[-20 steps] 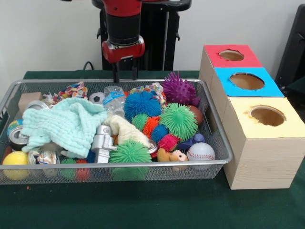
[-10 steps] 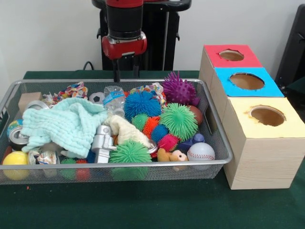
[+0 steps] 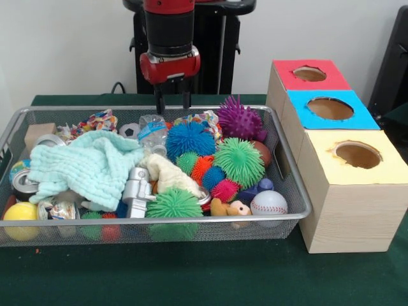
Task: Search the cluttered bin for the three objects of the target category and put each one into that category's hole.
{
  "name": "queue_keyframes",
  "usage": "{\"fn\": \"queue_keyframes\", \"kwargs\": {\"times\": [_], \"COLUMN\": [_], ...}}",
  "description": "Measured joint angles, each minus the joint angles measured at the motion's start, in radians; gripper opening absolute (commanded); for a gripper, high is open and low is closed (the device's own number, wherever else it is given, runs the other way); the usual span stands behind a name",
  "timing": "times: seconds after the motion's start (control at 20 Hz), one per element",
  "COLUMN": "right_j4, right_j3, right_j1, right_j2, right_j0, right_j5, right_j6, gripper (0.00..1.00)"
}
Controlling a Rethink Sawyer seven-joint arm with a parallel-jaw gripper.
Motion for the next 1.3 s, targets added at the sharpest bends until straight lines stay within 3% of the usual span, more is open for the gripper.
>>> {"fn": "queue_keyframes", "kwargs": {"times": [0.5, 1.3], "right_j4": [-0.024, -0.058], "right_j3": [-0.052, -0.058], "right_j1": [0.085, 0.082], "right_j2": [0.011, 0.031], "right_j0": [-0.03, -0.049], "right_j5": [0.0, 0.001], "right_j6": [0.0, 0.0], "gripper": [1.0, 1.0]}}
